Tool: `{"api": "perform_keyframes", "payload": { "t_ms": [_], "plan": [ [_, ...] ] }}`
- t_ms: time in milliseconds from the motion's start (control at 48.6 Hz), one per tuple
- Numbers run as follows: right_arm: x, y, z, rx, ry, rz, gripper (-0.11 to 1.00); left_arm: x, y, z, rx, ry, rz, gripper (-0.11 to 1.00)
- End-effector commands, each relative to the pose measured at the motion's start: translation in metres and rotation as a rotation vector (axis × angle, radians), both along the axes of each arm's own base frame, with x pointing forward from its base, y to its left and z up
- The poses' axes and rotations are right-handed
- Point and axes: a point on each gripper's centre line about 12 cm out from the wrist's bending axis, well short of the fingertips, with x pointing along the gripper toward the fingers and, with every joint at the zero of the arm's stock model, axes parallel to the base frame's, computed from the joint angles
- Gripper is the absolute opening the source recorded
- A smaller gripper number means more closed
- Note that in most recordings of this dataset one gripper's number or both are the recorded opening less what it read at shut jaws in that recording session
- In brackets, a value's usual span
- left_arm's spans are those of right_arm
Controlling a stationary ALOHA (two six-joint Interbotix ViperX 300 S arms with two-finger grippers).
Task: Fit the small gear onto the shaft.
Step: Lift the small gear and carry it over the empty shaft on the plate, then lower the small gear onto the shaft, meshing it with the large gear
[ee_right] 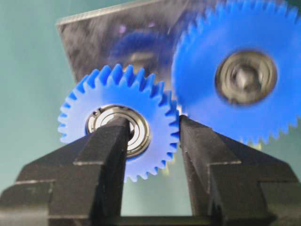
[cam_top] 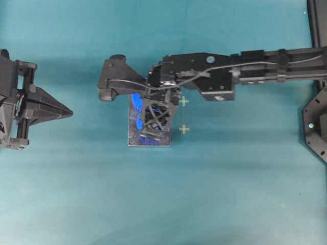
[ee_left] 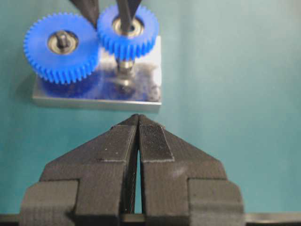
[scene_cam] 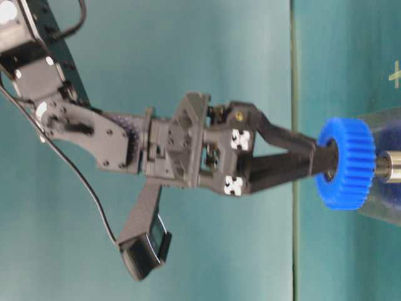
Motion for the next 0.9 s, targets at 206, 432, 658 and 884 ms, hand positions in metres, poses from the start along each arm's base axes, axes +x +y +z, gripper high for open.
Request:
{"api": "perform_keyframes", "payload": {
  "t_ms": [206, 432, 658, 884],
  "plan": [
    [0.002, -0.001, 0.006, -0.002, -0.014, -0.001, 0.37, 0.001, -0.001, 0.005, 0.001, -0.02, -0.005, 0.0],
    [0.003, -0.005, 0.005, 0.015, -0.011, -0.026, 0.37, 0.001, -0.001, 0.005, -0.001, -0.02, -0.004, 0.0],
    [0.003, -0.009, 0.007, 0.044, -0.016, -0.05, 0.37, 0.001, -0.001, 0.005, -0.002, -0.021, -0.005, 0.0],
    [0.003, -0.01, 0.01, 0.044, -0.023, -0.053, 0.66, 0.0, -0.002, 0.003, -0.058, -0.013, 0.022, 0.0]
  ]
}}
